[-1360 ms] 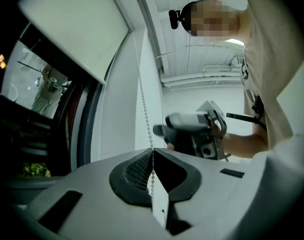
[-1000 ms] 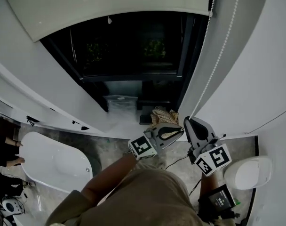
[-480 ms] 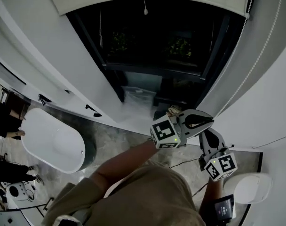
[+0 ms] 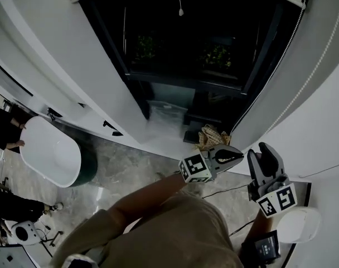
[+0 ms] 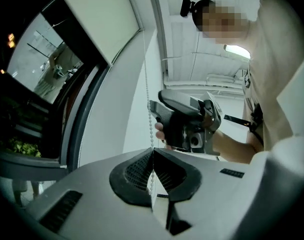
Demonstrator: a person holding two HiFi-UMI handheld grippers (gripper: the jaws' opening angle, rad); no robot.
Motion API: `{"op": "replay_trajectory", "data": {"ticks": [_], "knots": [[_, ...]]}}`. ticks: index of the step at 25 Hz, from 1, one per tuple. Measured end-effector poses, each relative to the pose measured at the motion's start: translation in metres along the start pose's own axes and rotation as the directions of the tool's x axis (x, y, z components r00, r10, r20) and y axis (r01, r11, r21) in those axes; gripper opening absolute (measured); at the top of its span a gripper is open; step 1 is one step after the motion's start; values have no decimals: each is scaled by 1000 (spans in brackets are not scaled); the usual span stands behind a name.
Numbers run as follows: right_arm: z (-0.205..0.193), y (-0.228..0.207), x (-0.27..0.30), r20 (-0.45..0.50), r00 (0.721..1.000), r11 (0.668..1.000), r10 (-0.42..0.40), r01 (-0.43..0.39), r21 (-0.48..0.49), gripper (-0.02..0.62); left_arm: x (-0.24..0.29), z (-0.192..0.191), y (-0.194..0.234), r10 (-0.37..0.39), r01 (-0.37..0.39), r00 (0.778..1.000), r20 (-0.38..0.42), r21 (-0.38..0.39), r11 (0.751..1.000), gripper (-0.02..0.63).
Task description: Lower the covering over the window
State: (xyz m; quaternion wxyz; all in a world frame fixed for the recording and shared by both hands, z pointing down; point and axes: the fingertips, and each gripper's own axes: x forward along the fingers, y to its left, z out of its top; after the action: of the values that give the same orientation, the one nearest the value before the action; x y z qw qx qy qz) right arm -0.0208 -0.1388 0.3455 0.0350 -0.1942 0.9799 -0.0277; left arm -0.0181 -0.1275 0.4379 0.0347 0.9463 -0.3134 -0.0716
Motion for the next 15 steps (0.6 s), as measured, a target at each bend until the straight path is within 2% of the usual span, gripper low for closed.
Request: {"op": "replay_trajectory", "data": {"ticks": [2,3,5,7,9,11,13,15], "knots": [[-6,-4,8,-14,998,997,-65,64,-49,120,0,0,-6,-2,2,1000,3,-2,1000,20],[-8,-7,10,-11,996,996,-86,86,-38,48,0,1,-8,-4,4,1000,0,5,1000,20],[-9,-5,10,7,997,996,-77,77,49,11,-2,1,-10,-16,16,1000,-11,18,1000,20],[-10,-4,10,14,997,993,-75,74,87,8,-8,1,-12,-38,38,999,-11,16,999,20],[-18,-8,13,-15,994,993,-104,104,49,6,-19,10,-5,-46,46,999,24,-14,999,29],[-42,-9,18,-87,992,994,-96,100,44,6,-29,36,15,-2,9,994,107,-61,998,195],[-69,-2,20,-143,988,994,-65,76,75,6,-28,69,28,34,-28,986,161,-40,999,203],[-78,4,20,-149,987,994,-53,66,86,6,-14,95,25,12,-17,987,158,27,999,202]]}}
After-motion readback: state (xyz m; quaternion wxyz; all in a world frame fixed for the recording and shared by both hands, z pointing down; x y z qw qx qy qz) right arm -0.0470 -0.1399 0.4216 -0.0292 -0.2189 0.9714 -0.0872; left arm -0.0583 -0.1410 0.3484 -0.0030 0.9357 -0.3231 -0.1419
